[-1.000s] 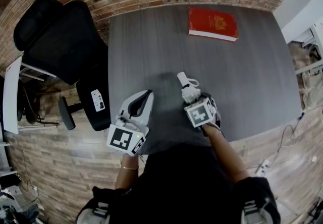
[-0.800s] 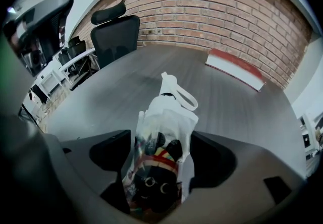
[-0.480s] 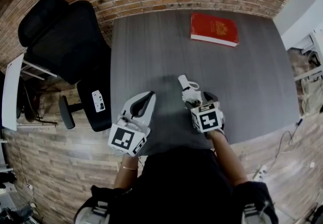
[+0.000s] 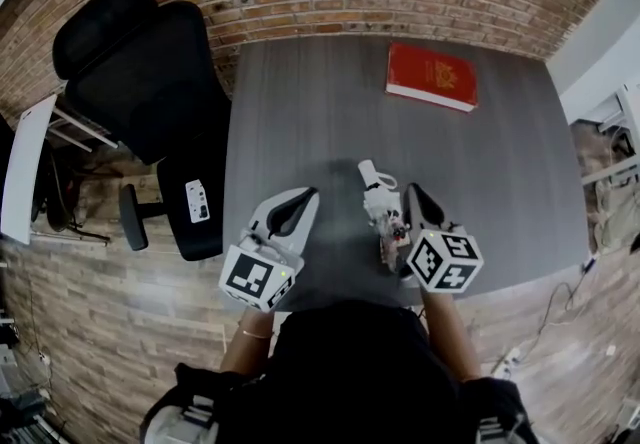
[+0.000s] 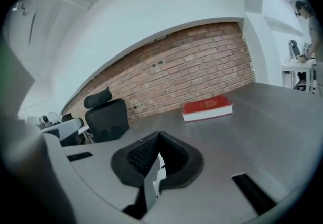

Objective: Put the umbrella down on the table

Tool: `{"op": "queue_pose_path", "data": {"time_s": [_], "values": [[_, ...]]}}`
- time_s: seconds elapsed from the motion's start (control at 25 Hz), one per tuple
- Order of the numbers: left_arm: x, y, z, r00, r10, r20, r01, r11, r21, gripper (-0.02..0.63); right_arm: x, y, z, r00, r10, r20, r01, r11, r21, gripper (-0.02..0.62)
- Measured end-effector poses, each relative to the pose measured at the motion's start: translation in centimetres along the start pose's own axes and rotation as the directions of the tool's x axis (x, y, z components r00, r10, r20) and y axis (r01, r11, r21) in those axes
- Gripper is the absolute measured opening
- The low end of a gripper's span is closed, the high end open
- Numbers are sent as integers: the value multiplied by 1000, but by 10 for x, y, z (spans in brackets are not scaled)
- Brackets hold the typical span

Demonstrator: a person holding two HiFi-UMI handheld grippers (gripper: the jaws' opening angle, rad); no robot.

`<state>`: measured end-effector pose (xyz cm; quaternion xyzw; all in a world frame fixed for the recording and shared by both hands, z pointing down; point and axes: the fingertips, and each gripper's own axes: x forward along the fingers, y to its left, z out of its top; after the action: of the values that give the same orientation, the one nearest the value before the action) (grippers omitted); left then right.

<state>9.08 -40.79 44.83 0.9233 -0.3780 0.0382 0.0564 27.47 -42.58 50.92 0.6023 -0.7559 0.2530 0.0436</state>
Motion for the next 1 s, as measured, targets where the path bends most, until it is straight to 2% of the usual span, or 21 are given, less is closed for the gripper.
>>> {"op": "queue_pose_path", "data": {"time_s": [0.16,0.28,0.44,0.76,1.0], "values": [[-2,-2,11,1000,-4,29,3,1000,5,3,-16,7,24,995,23,96,-23,1000,-5,-3],[-5,-2,15,999,-2,33,2,1000,4,3,-25,17,34,991,39,131,-35,999,-37,-5],[-9,-2,15,999,8,32,-8,1000,2,3,-33,28,39,988,56,141,-41,993,-108,-5],[-13,-4,16,999,18,38,-18,1000,-5,3,-41,39,46,985,77,155,-50,984,-173,-5],[-12,-7,14,999,13,43,-12,1000,-14,3,-43,36,43,986,73,150,-46,984,-173,-5]]}}
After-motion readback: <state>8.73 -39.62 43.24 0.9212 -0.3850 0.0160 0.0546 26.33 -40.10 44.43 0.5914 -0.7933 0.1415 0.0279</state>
